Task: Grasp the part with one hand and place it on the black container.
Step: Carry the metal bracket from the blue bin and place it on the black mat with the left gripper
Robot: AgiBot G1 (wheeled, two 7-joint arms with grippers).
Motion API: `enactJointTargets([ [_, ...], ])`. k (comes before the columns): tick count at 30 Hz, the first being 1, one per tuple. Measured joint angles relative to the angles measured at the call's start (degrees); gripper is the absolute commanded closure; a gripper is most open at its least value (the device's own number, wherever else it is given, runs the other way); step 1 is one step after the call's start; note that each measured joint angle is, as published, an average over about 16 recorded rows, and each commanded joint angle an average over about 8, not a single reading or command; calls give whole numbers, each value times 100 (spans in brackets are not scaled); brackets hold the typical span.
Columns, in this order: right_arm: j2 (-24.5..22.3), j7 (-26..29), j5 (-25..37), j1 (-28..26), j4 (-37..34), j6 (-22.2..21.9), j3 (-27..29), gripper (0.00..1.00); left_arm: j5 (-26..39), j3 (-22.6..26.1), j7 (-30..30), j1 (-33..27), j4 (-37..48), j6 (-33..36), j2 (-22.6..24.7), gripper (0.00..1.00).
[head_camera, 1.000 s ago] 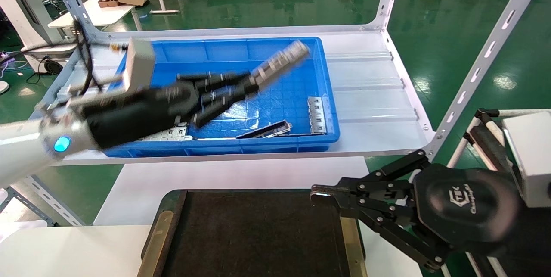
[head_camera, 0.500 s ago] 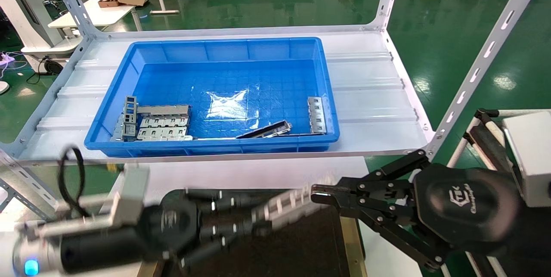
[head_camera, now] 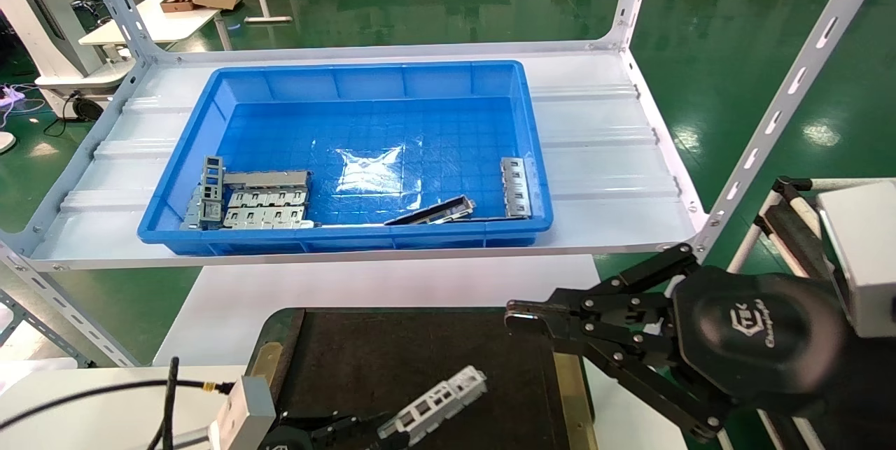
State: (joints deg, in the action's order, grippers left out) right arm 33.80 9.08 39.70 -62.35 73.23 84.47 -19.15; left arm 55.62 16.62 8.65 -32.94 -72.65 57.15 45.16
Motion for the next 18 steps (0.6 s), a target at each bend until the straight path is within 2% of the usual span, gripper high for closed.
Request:
enactJointTargets([
  [8, 0, -1, -1, 0, 0, 0, -1, 100, 187, -11, 527, 795, -415, -1507, 301, 100],
  [18, -1, -1, -2, -1, 0, -1, -3, 100, 490, 294, 1156, 1067, -399, -3031, 1028, 100],
])
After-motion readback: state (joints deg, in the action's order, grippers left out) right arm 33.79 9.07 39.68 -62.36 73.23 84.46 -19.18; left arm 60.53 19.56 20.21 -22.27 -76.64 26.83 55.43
